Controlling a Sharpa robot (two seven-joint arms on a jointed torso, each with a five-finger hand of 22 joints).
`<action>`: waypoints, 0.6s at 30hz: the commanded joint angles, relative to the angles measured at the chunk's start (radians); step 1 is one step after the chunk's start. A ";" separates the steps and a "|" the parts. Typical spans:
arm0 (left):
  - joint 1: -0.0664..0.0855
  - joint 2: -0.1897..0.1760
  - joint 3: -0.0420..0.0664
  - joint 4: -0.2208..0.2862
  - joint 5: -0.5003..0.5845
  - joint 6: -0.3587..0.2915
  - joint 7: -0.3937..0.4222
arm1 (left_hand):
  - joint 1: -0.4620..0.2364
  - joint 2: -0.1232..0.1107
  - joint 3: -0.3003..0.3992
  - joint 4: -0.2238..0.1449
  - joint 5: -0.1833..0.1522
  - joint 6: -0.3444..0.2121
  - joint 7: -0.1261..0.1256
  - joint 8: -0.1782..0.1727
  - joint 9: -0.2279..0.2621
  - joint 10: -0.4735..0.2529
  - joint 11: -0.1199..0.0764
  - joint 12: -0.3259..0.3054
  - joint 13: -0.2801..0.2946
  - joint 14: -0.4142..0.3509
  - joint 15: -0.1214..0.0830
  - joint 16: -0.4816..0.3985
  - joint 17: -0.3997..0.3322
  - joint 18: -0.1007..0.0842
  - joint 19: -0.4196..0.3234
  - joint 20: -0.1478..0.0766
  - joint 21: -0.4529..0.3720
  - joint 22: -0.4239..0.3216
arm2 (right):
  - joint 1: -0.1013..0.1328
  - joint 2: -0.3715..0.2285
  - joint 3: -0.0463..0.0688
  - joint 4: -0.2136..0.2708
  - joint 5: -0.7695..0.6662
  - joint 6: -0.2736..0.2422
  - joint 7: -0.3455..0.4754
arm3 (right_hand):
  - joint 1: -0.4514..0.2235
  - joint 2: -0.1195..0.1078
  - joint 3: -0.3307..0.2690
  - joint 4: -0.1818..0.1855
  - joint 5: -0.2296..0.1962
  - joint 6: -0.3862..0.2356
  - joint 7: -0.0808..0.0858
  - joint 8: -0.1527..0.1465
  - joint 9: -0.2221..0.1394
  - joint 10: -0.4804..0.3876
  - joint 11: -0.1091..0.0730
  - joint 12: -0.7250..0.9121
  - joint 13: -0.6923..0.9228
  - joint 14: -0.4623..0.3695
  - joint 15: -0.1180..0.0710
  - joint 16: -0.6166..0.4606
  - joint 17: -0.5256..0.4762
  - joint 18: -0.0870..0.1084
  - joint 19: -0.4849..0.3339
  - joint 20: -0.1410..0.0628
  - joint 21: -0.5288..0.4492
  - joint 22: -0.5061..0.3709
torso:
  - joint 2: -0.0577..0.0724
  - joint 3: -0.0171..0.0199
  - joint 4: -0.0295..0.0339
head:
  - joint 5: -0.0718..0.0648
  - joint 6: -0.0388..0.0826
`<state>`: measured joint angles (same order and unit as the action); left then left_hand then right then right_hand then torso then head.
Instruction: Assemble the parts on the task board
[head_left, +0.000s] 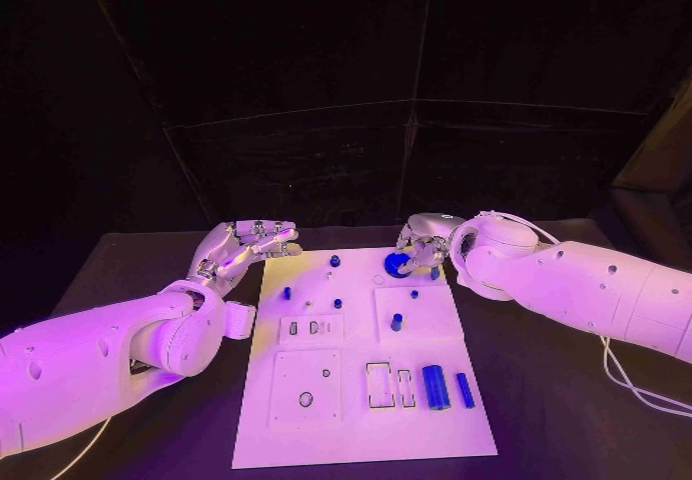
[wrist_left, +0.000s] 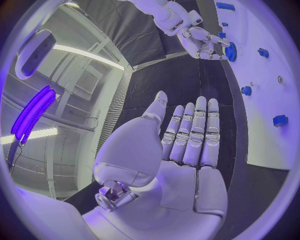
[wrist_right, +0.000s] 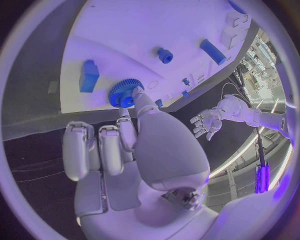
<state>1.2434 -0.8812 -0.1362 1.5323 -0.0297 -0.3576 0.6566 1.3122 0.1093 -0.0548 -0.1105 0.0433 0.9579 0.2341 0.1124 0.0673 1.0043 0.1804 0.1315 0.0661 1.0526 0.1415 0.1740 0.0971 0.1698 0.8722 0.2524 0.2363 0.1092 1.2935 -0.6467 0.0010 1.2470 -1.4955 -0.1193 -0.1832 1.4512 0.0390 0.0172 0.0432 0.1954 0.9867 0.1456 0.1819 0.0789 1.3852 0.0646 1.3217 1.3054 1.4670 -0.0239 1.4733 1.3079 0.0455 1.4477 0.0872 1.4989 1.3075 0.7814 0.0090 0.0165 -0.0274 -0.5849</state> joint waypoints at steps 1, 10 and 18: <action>0.001 0.001 0.001 0.001 0.001 0.013 0.004 | 0.006 0.002 0.000 -0.006 0.004 0.003 0.000 -0.004 -0.001 0.006 0.001 -0.005 -0.001 0.007 -0.002 -0.002 -0.001 0.013 0.004 0.000 -0.003 -0.001 | 0.001 -0.005 0.001 0.030 -0.047 -0.143 0.020 | 0.018 0.028 0.014 -0.003 0.009 0.052 -0.026 0.008 0.011 0.042 -0.030 0.009 0.010 0.057 -0.009 0.005 0.011 -0.006 0.004 -0.005 0.005 0.099 | 0.000 0.0012 -0.0002 | 0.002 0.001; 0.001 0.003 0.001 0.000 0.001 0.011 0.007 | 0.008 0.005 0.004 -0.010 0.004 0.005 -0.001 -0.006 -0.001 0.008 0.000 -0.008 -0.001 0.008 -0.002 -0.004 -0.002 0.013 0.005 0.000 -0.004 -0.002 | 0.000 0.013 0.001 0.122 -0.135 -0.260 0.039 | 0.000 0.010 0.065 -0.014 0.031 0.055 -0.025 -0.012 0.008 0.037 -0.031 -0.004 0.003 0.056 -0.011 0.001 0.004 -0.007 0.005 -0.009 0.006 0.102 | -0.001 -0.0001 0.0018 | 0.003 0.000; 0.001 0.003 0.001 0.001 0.001 0.010 0.009 | 0.008 0.006 0.004 -0.011 0.004 0.005 -0.001 -0.006 -0.001 0.008 0.000 -0.008 -0.001 0.009 -0.003 -0.004 -0.002 0.013 0.006 -0.001 -0.005 -0.002 | -0.010 0.079 -0.008 0.121 -0.177 -0.235 0.016 | -0.020 -0.005 0.087 -0.012 0.019 0.052 -0.021 -0.028 0.005 0.033 -0.027 -0.011 -0.001 0.056 -0.009 0.000 0.003 -0.007 0.005 -0.007 0.006 0.103 | 0.000 -0.0005 0.0020 | 0.010 0.000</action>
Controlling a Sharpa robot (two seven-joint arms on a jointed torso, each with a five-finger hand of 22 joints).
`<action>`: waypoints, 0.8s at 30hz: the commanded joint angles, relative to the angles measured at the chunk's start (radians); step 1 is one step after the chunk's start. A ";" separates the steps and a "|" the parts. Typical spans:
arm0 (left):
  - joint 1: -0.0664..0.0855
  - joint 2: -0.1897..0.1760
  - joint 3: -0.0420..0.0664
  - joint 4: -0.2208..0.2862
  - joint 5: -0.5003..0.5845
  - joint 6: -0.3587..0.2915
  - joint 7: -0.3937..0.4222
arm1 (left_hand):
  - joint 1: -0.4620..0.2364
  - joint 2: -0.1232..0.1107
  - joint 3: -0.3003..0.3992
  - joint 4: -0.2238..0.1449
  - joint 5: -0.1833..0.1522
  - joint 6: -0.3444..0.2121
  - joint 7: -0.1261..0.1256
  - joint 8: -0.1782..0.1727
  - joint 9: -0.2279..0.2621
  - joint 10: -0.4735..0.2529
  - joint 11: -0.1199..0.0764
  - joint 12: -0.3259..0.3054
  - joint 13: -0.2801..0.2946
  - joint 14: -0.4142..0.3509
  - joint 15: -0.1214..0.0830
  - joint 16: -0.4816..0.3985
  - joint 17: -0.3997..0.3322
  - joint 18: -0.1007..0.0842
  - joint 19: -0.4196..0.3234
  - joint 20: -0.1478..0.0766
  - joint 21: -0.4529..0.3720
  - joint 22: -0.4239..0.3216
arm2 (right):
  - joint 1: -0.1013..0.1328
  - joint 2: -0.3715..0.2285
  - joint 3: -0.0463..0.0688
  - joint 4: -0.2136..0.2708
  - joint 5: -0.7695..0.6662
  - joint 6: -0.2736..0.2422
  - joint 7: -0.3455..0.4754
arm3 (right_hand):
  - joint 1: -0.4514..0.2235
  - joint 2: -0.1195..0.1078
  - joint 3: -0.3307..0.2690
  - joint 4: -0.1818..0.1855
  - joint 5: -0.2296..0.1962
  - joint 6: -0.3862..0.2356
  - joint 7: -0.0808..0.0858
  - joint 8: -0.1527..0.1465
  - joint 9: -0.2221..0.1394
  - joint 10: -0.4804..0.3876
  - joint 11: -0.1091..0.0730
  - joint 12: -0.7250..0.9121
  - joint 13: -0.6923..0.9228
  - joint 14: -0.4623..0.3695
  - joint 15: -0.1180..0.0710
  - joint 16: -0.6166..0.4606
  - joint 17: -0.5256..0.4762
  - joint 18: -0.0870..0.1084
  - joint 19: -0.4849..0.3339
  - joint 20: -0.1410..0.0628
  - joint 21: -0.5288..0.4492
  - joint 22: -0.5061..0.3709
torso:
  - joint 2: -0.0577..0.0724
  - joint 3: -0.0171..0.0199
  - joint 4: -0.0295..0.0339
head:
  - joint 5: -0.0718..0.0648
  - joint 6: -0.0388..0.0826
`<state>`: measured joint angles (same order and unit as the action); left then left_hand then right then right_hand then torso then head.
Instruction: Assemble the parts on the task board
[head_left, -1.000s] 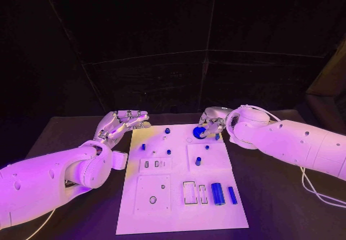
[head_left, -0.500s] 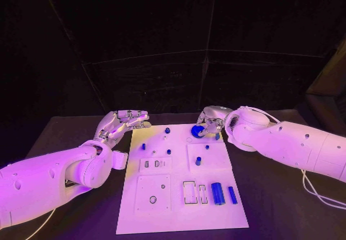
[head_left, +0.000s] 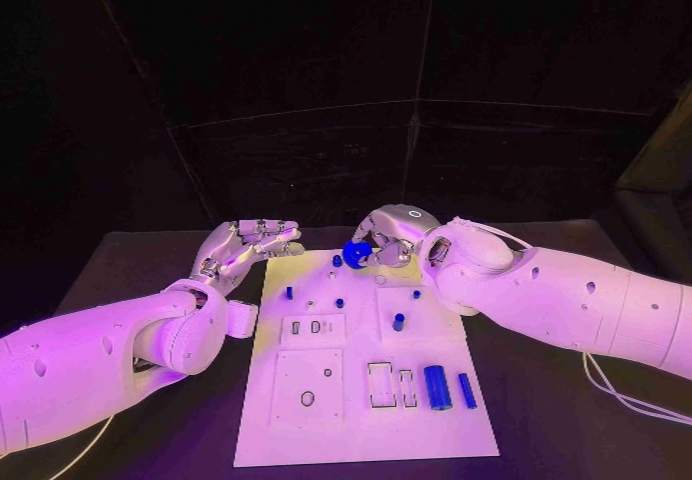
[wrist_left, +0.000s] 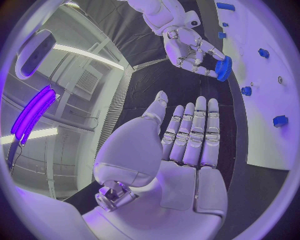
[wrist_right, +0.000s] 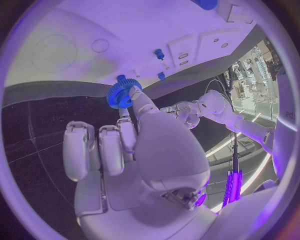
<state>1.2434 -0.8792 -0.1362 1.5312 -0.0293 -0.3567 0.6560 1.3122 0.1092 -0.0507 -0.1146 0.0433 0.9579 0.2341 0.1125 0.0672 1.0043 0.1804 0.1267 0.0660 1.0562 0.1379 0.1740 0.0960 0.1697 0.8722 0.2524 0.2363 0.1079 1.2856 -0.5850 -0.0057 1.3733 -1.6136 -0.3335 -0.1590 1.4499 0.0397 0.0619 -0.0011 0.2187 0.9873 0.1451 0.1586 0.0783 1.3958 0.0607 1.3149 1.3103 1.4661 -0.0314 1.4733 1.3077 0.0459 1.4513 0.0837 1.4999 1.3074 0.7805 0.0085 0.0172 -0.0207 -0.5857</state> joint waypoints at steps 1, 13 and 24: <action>0.001 0.002 0.001 0.003 0.001 0.009 0.009 | 0.008 0.006 0.000 -0.007 0.004 0.005 -0.001 -0.006 -0.001 0.008 0.000 -0.004 -0.001 0.005 0.001 -0.004 -0.001 0.013 0.006 -0.001 -0.005 -0.001 | -0.004 0.027 -0.002 -0.010 -0.062 -0.016 -0.011 | -0.020 -0.007 0.044 0.033 -0.006 0.051 -0.020 -0.005 0.006 0.023 -0.023 -0.004 -0.006 0.057 -0.001 0.000 0.003 -0.008 0.002 -0.003 0.005 0.103 | 0.001 -0.0005 0.0020 | 0.004 0.001; 0.002 0.004 0.001 0.003 0.001 0.009 0.009 | 0.008 0.006 0.000 -0.007 0.004 0.005 -0.001 -0.006 -0.001 0.008 0.000 -0.004 -0.001 0.005 0.001 -0.004 -0.001 0.013 0.006 -0.001 -0.005 -0.001 | -0.025 0.111 -0.026 -0.067 -0.084 0.040 -0.036 | -0.038 -0.021 0.060 0.035 -0.013 0.049 -0.017 -0.018 0.004 0.021 -0.020 -0.009 -0.007 0.057 0.002 0.000 0.003 -0.007 0.001 -0.001 0.004 0.102 | 0.002 0.0002 0.0004 | 0.020 -0.009; 0.002 0.008 0.001 0.003 0.001 0.010 0.008 | 0.008 0.006 0.001 -0.008 0.004 0.006 -0.001 -0.007 -0.001 0.009 0.000 -0.004 -0.001 0.005 0.001 -0.005 -0.001 0.013 0.006 -0.001 -0.005 -0.001 | -0.037 0.150 -0.029 -0.103 -0.134 0.038 -0.109 | -0.056 -0.040 0.071 0.038 -0.015 0.048 -0.014 -0.030 0.003 0.016 -0.018 -0.017 -0.013 0.056 0.004 -0.002 0.000 -0.007 -0.002 0.001 0.003 0.100 | 0.001 0.0017 0.0003 | 0.025 -0.015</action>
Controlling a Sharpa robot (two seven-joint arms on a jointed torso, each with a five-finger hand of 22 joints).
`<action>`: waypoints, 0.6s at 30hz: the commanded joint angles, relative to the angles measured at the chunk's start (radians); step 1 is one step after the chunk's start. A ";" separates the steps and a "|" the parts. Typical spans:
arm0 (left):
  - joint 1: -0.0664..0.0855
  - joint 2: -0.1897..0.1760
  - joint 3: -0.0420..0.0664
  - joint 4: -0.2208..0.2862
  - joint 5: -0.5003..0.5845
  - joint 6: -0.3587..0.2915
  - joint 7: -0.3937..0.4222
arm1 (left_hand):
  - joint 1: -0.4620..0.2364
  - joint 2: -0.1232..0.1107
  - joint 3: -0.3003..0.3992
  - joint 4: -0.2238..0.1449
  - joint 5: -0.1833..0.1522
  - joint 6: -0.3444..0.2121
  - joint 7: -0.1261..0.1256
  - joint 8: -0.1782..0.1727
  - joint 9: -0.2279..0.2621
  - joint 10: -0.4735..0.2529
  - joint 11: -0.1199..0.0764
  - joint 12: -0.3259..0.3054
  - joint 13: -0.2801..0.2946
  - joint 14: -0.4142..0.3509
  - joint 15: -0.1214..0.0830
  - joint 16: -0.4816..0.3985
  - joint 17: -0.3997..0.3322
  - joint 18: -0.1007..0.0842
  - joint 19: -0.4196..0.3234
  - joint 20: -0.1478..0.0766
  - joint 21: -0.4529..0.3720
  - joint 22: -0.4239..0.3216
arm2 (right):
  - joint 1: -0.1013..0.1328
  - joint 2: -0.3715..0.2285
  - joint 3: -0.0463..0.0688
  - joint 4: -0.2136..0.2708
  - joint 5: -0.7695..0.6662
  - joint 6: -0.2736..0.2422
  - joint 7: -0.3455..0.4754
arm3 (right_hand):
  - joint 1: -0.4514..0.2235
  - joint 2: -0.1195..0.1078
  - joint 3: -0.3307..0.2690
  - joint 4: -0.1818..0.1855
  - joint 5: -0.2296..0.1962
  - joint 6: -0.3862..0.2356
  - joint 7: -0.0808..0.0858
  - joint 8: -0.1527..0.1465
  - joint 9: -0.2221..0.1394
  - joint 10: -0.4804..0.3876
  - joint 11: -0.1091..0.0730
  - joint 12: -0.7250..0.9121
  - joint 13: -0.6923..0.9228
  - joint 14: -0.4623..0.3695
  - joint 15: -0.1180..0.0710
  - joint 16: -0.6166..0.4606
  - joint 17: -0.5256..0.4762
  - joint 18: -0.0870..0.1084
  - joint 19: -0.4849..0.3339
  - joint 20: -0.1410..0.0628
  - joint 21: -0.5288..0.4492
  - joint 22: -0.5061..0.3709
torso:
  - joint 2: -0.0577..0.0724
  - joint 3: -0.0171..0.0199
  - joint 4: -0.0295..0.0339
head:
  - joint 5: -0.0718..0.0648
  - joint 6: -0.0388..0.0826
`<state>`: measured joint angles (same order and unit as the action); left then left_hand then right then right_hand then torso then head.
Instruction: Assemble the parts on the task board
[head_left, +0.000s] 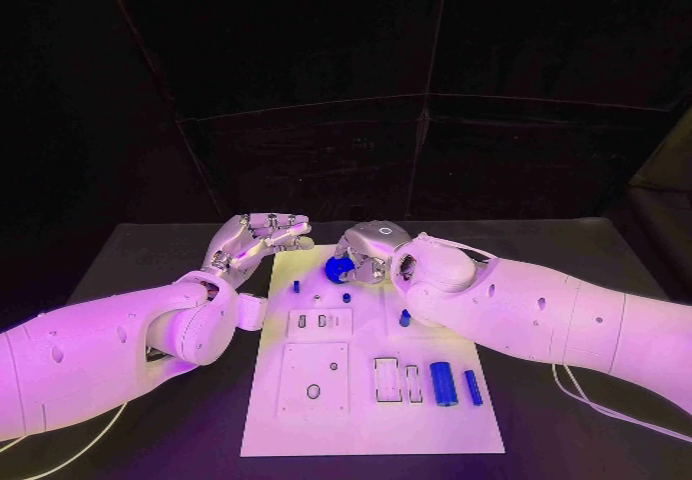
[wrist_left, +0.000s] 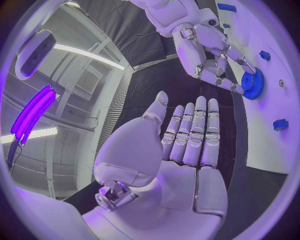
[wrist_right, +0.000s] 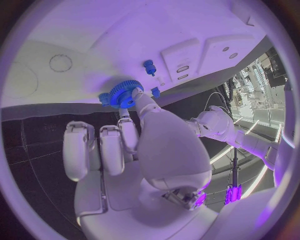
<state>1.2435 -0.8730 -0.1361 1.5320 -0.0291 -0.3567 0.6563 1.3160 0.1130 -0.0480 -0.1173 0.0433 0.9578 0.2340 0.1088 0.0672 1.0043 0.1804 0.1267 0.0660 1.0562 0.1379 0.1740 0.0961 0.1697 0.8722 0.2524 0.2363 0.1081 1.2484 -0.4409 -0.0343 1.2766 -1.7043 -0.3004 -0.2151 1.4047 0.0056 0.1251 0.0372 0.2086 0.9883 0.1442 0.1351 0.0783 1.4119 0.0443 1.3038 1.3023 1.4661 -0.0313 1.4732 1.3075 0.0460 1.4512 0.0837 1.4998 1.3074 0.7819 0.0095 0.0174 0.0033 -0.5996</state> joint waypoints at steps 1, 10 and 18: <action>0.002 0.002 0.001 0.002 0.000 0.010 0.007 | 0.005 0.002 -0.002 -0.005 0.004 0.006 -0.001 -0.003 -0.002 0.009 0.000 -0.004 -0.001 0.005 0.001 -0.005 -0.002 0.013 0.006 -0.001 -0.005 -0.002 | 0.000 0.007 -0.001 -0.009 -0.045 0.004 -0.057 | -0.013 -0.008 0.009 0.000 -0.009 0.045 -0.013 -0.009 0.003 -0.002 -0.001 -0.009 -0.007 0.056 0.004 -0.002 0.000 -0.007 -0.002 0.002 0.003 0.099 | -0.001 0.0005 -0.0009 | 0.002 -0.001; 0.002 0.003 0.001 0.001 0.000 0.011 0.005 | 0.004 0.002 -0.001 -0.006 0.004 0.006 -0.001 -0.004 -0.002 0.009 0.000 -0.005 -0.001 0.006 0.001 -0.005 -0.002 0.013 0.006 -0.001 -0.005 -0.002 | -0.001 0.022 -0.001 -0.023 -0.062 -0.014 -0.081 | -0.035 -0.032 0.025 0.005 -0.052 0.007 0.002 -0.044 -0.006 -0.015 0.012 -0.031 -0.025 0.055 0.014 -0.004 -0.003 -0.006 -0.005 0.010 0.000 0.095 | 0.000 0.0009 -0.0013 | 0.005 -0.002; 0.002 0.003 0.001 0.001 0.000 0.012 0.003 | 0.004 0.002 -0.001 -0.006 0.004 0.006 -0.001 -0.004 -0.002 0.009 0.000 -0.005 -0.001 0.006 0.001 -0.005 -0.002 0.013 0.006 -0.001 -0.005 -0.002 | -0.001 0.025 -0.001 -0.028 -0.058 0.009 -0.081 | -0.116 -0.070 -0.009 0.057 -0.073 -0.061 0.016 -0.074 -0.014 -0.041 0.027 -0.071 -0.060 0.054 0.028 -0.008 -0.008 -0.004 -0.012 0.023 -0.004 0.088 | -0.001 0.0003 -0.0020 | 0.007 -0.003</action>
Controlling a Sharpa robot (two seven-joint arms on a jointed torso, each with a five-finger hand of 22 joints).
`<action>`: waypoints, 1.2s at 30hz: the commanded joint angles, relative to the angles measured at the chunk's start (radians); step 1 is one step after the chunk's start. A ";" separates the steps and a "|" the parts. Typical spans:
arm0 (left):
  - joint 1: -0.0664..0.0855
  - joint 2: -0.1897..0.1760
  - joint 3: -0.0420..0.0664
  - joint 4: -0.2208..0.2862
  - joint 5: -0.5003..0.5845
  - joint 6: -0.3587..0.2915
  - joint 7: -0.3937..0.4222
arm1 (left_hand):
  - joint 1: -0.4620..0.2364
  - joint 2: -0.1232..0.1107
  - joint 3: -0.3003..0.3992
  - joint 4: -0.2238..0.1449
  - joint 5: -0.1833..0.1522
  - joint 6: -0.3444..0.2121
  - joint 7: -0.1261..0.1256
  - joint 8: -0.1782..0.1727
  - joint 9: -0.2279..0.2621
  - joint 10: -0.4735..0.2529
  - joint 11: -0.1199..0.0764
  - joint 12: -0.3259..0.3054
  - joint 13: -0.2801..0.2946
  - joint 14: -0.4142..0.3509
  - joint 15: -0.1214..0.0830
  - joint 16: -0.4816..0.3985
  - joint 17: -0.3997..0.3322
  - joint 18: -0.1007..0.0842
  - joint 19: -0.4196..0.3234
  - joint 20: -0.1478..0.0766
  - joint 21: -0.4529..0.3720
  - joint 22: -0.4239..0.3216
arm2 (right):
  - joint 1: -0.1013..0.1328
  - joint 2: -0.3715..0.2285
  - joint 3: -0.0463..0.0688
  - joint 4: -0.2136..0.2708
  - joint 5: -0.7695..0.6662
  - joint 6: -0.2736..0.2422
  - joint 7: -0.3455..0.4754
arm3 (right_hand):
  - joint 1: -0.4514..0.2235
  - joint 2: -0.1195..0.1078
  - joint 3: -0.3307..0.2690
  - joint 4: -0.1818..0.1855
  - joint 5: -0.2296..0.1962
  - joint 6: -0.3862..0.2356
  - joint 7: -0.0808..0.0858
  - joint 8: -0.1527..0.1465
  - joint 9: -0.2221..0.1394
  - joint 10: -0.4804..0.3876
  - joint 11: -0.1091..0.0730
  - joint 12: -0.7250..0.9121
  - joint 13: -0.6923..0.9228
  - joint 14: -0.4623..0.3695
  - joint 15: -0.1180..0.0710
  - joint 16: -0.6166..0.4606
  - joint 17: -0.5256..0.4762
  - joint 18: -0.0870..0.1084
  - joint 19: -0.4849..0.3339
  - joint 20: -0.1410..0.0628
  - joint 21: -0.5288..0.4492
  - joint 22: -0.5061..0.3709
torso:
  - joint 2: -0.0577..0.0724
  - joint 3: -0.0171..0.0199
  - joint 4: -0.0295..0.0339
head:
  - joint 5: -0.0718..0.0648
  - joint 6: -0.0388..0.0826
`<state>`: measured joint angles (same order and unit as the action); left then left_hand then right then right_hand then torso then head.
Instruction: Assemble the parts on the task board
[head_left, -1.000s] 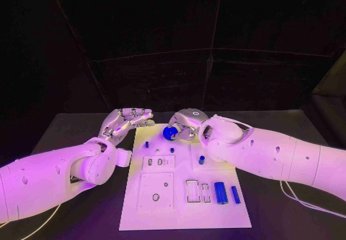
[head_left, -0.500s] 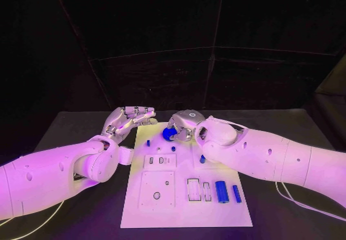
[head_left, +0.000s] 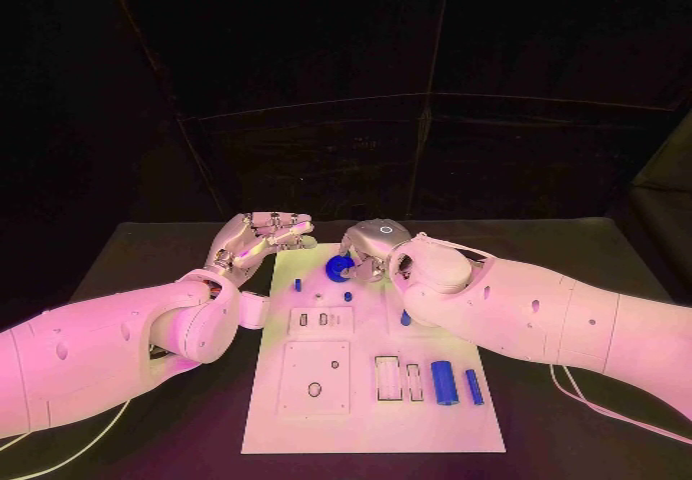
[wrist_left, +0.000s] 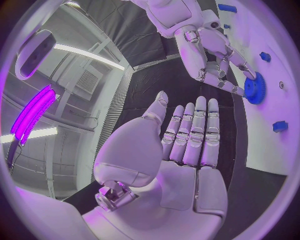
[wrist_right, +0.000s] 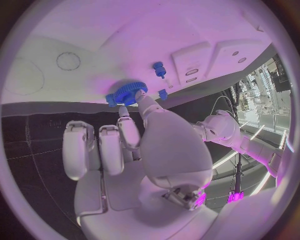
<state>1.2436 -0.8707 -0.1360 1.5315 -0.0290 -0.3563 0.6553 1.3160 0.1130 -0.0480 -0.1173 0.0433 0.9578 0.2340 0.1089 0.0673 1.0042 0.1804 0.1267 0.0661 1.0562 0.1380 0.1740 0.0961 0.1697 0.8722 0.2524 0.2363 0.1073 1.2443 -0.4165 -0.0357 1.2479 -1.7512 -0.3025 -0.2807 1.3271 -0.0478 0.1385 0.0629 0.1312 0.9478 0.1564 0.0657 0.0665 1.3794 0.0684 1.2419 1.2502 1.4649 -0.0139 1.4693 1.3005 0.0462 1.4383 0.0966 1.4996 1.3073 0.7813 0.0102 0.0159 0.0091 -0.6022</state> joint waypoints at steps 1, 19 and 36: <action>0.002 0.001 0.001 0.002 0.000 0.012 0.004 | 0.004 0.002 -0.001 -0.006 0.004 0.006 -0.001 -0.004 -0.002 0.009 0.000 -0.005 -0.001 0.006 0.001 -0.005 -0.002 0.013 0.006 -0.001 -0.005 -0.001 | 0.003 0.001 0.001 0.001 -0.009 0.015 -0.015 | -0.059 -0.023 -0.037 0.050 0.013 -0.030 0.005 -0.004 -0.002 -0.009 0.005 -0.011 -0.009 0.055 0.012 -0.003 0.000 -0.004 0.001 0.012 -0.004 0.088 | 0.000 -0.0003 -0.0005 | 0.001 0.000; 0.002 -0.001 0.001 0.001 0.000 0.013 -0.001 | 0.001 0.000 -0.002 -0.009 0.004 0.004 0.003 -0.008 -0.002 0.006 0.002 -0.010 -0.002 0.005 0.002 -0.009 -0.003 0.013 0.007 0.000 -0.008 -0.003 | 0.003 -0.035 0.001 0.023 0.063 0.032 0.018 | -0.117 -0.010 -0.193 0.208 0.101 -0.019 0.008 0.003 0.005 0.010 0.010 0.027 0.026 0.059 0.018 0.008 0.025 -0.008 0.013 0.019 0.002 0.104 | 0.000 0.0007 -0.0010 | 0.003 0.000; 0.002 -0.002 0.001 -0.001 0.000 0.013 -0.004 | 0.000 0.000 -0.002 -0.009 0.004 0.004 0.003 -0.009 -0.002 0.006 0.003 -0.012 -0.002 0.005 0.002 -0.010 -0.003 0.013 0.007 0.000 -0.008 -0.003 | 0.003 -0.035 0.001 0.021 0.130 0.102 0.037 | -0.138 0.032 -0.245 0.222 0.079 -0.046 0.008 0.001 0.002 0.025 0.010 0.055 0.054 0.065 0.019 0.021 0.055 -0.010 0.020 0.021 0.007 0.114 | 0.000 0.0005 -0.0019 | 0.005 -0.005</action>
<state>1.2436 -0.8726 -0.1361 1.5300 -0.0288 -0.3546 0.6493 1.3160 0.1130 -0.0508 -0.1201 0.0433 0.9578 0.2340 0.1044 0.0660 1.0042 0.1804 0.1199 0.0650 1.0561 0.1380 0.1684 0.0940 0.1698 0.8722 0.2525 0.2324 0.1054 1.2453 -0.4505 -0.0353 1.2654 -1.6432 -0.2218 -0.2613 1.1890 -0.0254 -0.1019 0.2856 0.2070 0.9000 0.1684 0.0658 0.0673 1.3991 0.0785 1.2925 1.3030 1.4667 -0.0016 1.4850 1.3078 0.0463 1.4529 0.1179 1.5025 1.3073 0.7810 0.0104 0.0155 0.0134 -0.6061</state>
